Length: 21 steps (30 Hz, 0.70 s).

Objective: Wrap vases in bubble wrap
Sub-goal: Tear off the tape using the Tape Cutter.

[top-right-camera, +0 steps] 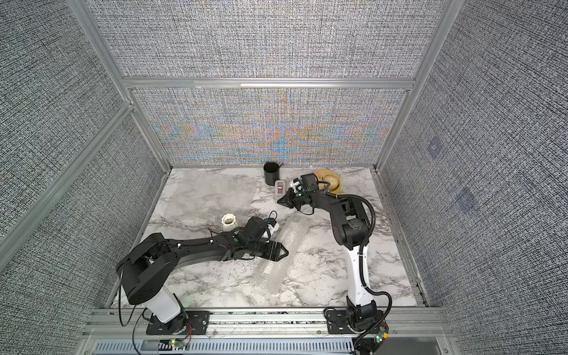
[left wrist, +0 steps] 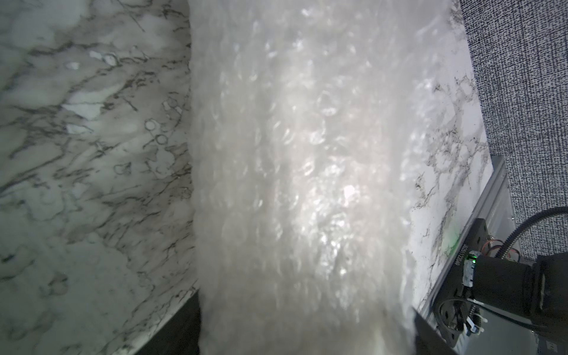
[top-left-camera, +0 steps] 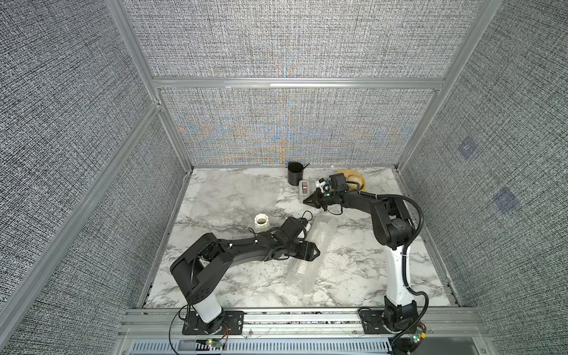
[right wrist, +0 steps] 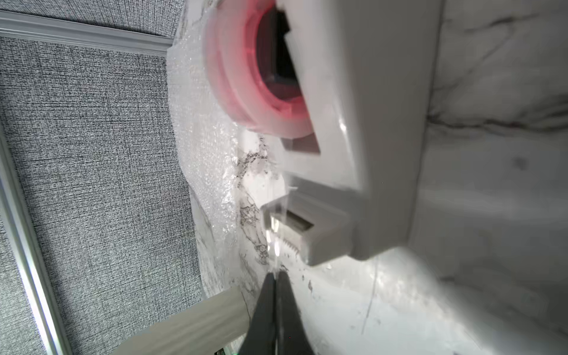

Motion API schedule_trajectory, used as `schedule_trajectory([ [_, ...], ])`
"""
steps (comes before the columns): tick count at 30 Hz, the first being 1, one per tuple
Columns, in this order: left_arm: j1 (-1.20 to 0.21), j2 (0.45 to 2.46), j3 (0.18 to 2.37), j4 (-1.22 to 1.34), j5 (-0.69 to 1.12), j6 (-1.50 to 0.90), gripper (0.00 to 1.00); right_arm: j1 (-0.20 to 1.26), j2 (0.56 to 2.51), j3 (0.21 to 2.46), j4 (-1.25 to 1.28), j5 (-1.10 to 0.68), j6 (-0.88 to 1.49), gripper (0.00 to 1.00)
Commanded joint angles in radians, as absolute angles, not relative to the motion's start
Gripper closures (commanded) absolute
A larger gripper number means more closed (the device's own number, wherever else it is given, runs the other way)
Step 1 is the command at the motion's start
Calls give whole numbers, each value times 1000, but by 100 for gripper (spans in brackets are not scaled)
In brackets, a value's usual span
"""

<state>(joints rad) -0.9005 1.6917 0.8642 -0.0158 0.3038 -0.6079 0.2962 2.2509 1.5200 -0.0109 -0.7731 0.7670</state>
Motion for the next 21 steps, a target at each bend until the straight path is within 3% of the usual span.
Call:
schedule_trajectory([
  [1,-898,1705,844,-247,196,-594,40,300,2256,1520,-58,-755,729,100],
  [21,-899,1700,839,-250,191,-597,40,300,2276,1557,-171,-565,618,100],
])
